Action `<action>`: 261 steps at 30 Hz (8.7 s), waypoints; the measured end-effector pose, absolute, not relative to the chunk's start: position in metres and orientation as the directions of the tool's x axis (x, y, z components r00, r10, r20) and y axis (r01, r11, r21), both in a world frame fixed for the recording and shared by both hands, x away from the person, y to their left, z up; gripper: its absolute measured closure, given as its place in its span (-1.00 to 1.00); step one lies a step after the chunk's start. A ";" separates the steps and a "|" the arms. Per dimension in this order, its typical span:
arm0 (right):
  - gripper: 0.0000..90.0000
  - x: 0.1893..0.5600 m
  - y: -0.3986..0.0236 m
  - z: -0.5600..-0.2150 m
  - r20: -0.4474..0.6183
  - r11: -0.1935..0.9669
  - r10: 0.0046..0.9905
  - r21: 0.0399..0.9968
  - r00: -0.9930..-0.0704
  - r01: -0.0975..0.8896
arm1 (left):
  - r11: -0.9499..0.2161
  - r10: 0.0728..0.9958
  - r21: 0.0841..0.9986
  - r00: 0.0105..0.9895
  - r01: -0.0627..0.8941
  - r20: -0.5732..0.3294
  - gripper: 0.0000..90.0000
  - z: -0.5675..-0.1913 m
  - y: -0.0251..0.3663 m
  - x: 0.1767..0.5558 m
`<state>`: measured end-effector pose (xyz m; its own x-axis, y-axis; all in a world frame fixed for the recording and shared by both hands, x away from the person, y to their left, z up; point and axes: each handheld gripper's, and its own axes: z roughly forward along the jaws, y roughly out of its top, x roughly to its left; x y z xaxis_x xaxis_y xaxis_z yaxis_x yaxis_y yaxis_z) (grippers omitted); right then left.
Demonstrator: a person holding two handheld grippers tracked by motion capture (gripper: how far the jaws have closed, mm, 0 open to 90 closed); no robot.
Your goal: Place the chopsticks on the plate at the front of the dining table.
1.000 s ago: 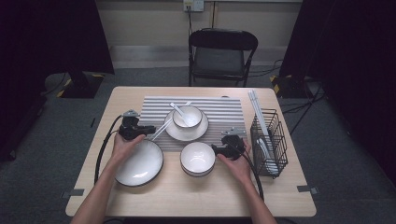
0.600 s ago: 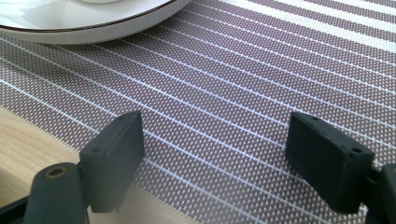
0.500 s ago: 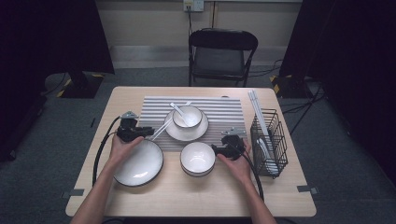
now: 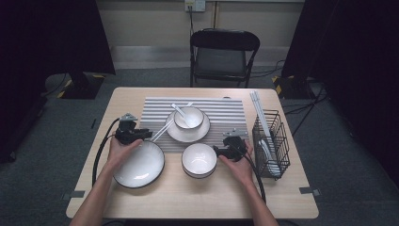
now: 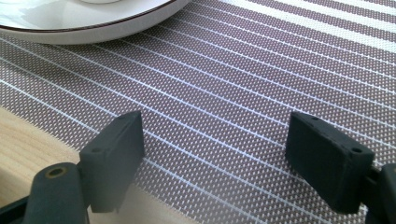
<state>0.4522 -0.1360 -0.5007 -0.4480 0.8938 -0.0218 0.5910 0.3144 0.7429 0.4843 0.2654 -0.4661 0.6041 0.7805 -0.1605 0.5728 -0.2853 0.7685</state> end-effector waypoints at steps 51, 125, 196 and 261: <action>-0.58 0.452 -0.136 -0.501 -0.021 0.314 0.894 0.743 -0.448 0.591 | -0.353 0.754 0.743 0.643 0.568 -0.134 0.01 -0.472 0.240 0.482; -0.58 0.452 -0.136 -0.501 -0.021 0.314 0.894 0.743 -0.448 0.591 | -0.405 0.736 0.723 0.669 0.560 -0.106 -0.35 -0.472 0.215 0.479; -0.58 0.452 -0.136 -0.501 -0.022 0.314 0.894 0.743 -0.448 0.591 | -0.424 0.695 0.745 0.712 0.515 -0.096 -0.54 -0.461 0.213 0.462; -0.58 0.452 -0.136 -0.501 -0.022 0.313 0.895 0.743 -0.446 0.591 | -0.403 0.731 0.740 0.676 0.539 -0.094 -0.46 -0.473 0.207 0.469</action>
